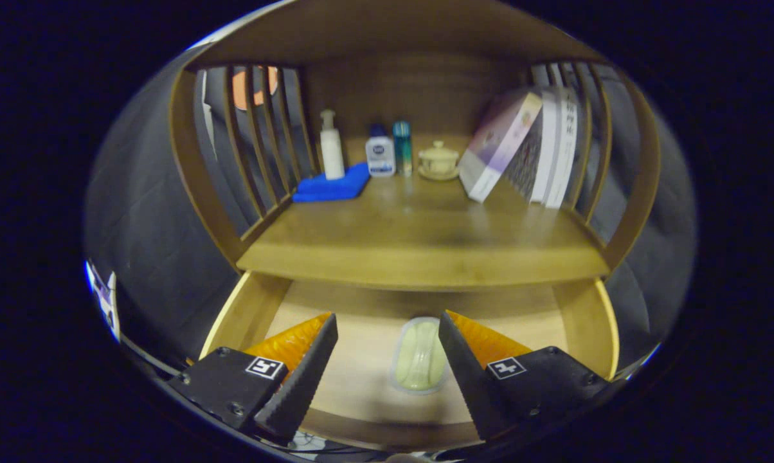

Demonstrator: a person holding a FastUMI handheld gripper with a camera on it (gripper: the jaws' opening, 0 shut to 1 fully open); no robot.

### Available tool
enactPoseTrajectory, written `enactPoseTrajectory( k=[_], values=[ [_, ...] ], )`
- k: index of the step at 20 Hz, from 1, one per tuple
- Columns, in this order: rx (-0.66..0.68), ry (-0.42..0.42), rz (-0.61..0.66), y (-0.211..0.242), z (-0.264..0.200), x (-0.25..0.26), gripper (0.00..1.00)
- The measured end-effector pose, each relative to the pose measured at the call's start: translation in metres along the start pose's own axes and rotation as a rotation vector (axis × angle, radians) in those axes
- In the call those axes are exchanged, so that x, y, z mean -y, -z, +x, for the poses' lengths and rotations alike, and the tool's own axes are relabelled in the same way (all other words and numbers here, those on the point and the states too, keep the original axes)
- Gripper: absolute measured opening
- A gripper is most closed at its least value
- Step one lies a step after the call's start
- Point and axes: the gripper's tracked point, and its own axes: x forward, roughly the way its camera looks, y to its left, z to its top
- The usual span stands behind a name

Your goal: Pull open the drawer, take out the items inside it, and place them on the countertop above the cabinet.

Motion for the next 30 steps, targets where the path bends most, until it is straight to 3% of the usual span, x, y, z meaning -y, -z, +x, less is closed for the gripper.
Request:
enactPoseTrajectory(
  k=[7,12,15,18,23,30],
  values=[
    [-0.218,0.109,0.02,0.03,0.047,0.031,0.89],
    [-0.326,0.137,0.041,0.043,0.06,0.039,0.83],
    [-0.362,0.162,0.058,0.047,0.066,0.045,0.64],
    [-0.378,0.168,0.073,0.049,0.068,0.05,0.52],
    [-0.351,0.113,0.081,0.048,0.063,0.041,0.23],
    [-0.314,0.085,0.037,0.047,0.028,0.03,0.22]
  ],
)
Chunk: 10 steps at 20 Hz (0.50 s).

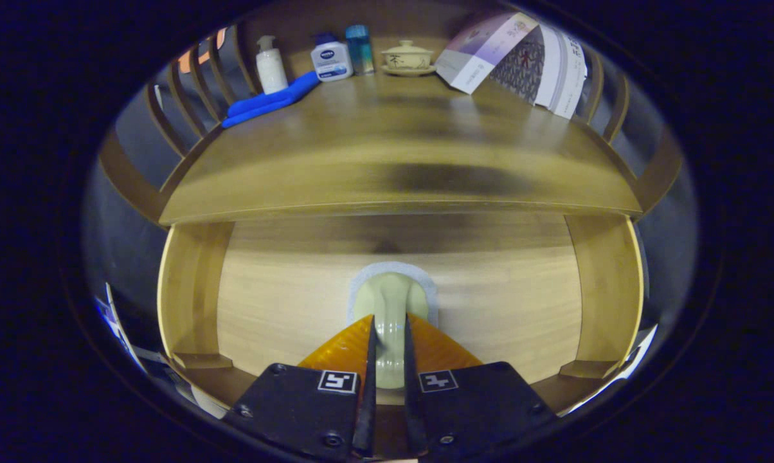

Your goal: Pull open the drawer, take out the items inside it, and place them on the countertop above the cabinet.

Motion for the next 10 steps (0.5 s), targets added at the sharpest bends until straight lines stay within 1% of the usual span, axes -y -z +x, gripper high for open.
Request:
enactPoseTrajectory(
  k=[5,10],
  values=[
    [0.039,-0.023,-0.017,0.0,-0.03,-0.004,0.22],
    [0.096,-0.036,-0.013,-0.024,-0.066,-0.004,0.21]
  ],
)
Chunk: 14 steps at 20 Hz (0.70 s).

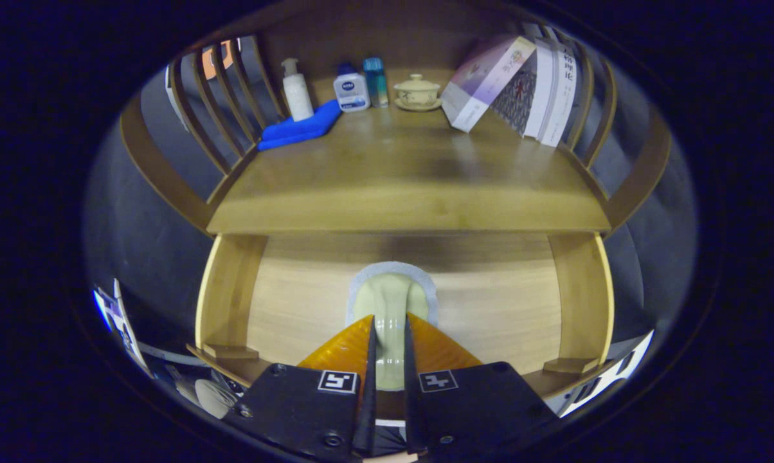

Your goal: Pull open the drawer, take out the items inside it, and place them on the countertop above the cabinet.

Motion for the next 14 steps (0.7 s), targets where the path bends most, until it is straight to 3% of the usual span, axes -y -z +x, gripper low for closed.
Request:
enactPoseTrajectory(
  k=[5,14],
  values=[
    [0.06,-0.001,0.013,-0.04,-0.022,-0.002,0.22],
    [0.105,0.06,0.056,-0.133,0.006,0.004,0.22]
  ],
)
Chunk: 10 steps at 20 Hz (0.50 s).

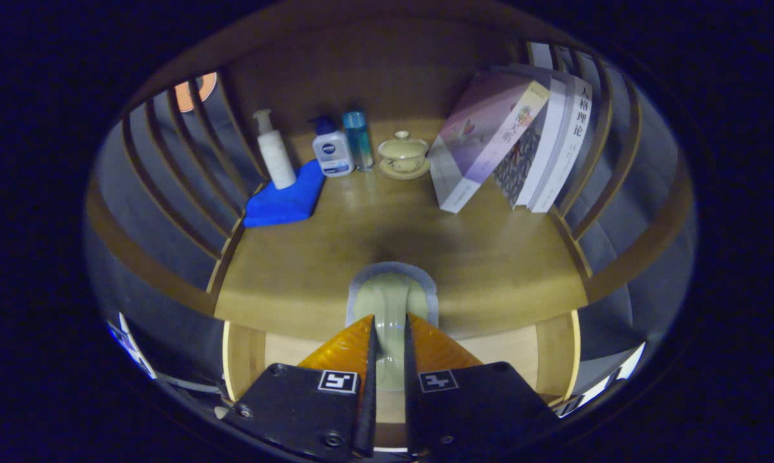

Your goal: Pull open the drawer, take out the items inside it, and place them on the countertop above the cabinet.

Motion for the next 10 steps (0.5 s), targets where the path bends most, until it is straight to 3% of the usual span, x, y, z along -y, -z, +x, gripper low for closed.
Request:
enactPoseTrajectory(
  k=[5,10],
  values=[
    [0.007,0.028,0.002,-0.023,0.033,0.002,0.22],
    [0.061,-0.022,0.059,-0.029,0.053,0.005,0.22]
  ],
)
